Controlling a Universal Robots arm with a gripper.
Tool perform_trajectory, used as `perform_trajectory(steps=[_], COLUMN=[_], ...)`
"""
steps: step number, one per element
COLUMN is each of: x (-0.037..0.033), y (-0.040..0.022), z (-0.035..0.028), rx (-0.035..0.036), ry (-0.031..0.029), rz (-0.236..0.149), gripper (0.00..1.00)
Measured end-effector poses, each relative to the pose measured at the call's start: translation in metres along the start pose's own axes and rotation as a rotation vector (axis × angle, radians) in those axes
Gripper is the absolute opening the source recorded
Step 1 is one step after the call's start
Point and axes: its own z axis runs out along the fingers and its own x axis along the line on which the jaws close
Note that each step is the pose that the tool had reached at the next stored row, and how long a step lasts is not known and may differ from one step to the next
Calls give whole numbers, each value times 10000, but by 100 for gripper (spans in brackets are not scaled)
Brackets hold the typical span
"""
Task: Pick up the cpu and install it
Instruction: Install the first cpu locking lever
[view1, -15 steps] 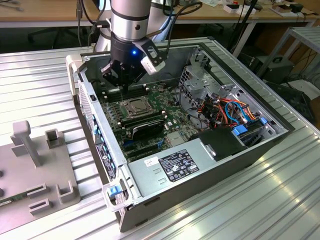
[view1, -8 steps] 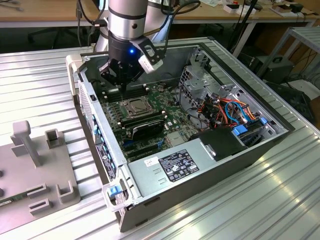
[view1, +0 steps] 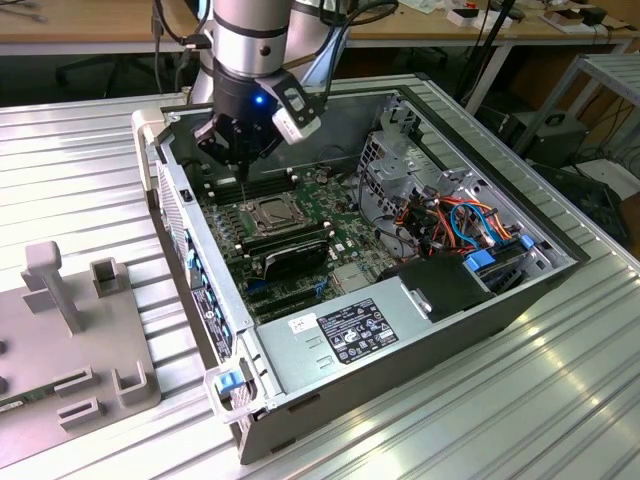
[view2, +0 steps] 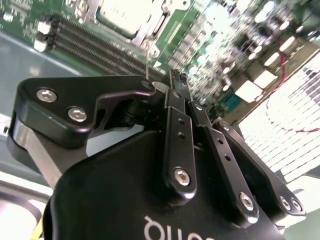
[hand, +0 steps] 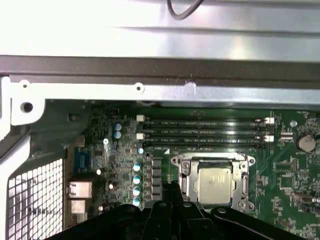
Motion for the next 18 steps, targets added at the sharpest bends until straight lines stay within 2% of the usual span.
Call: perform_trajectory(steps=[1, 4, 8, 18], x=[9, 55, 62, 61], y=[0, 1, 27, 139], z=[0, 2, 28, 160], rx=[-73, -98, -105, -107], ry=[-13, -40, -45, -46], rz=[4, -1, 0, -3], gripper=[11, 11, 11, 11])
